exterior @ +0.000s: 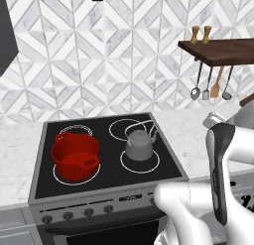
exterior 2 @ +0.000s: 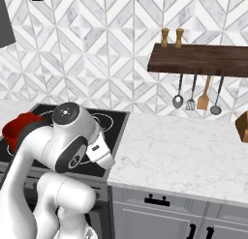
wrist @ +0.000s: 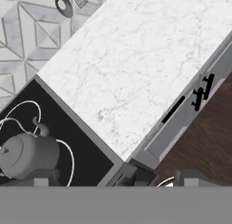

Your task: Pick the kettle from the counter and place it on a stove burner. Then turn the burner on.

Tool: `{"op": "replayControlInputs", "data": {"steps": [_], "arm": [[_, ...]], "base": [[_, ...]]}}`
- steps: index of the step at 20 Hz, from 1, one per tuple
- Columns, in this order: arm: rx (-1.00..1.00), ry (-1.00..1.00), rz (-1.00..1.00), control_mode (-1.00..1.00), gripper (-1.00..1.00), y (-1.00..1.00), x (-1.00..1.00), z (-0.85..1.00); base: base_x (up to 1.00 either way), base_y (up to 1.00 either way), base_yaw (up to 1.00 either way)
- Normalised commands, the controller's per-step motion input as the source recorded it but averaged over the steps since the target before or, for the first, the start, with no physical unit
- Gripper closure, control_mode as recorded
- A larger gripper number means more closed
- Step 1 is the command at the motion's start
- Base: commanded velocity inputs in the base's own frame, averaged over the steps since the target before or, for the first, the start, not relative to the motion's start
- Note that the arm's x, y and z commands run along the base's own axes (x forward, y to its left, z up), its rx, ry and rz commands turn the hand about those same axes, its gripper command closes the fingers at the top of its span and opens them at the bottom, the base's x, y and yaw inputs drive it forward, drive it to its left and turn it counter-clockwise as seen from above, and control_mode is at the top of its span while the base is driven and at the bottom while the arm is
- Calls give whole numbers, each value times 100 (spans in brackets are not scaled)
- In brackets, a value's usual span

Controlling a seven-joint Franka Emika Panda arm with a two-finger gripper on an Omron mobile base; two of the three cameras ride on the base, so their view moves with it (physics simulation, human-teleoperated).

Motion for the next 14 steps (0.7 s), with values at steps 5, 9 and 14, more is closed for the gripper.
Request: {"op": "replayControlInputs", "data": {"steps": [5,9,14], "arm": [[-4,3,10,-100,-100,74,-43,-5],[-24,2,27,-100,-100,100,-64,-36],[-32,1,27,-100,-100,100,-57,-56]], "base": [[0,0,0],[0,0,0],[0,0,0]]}}
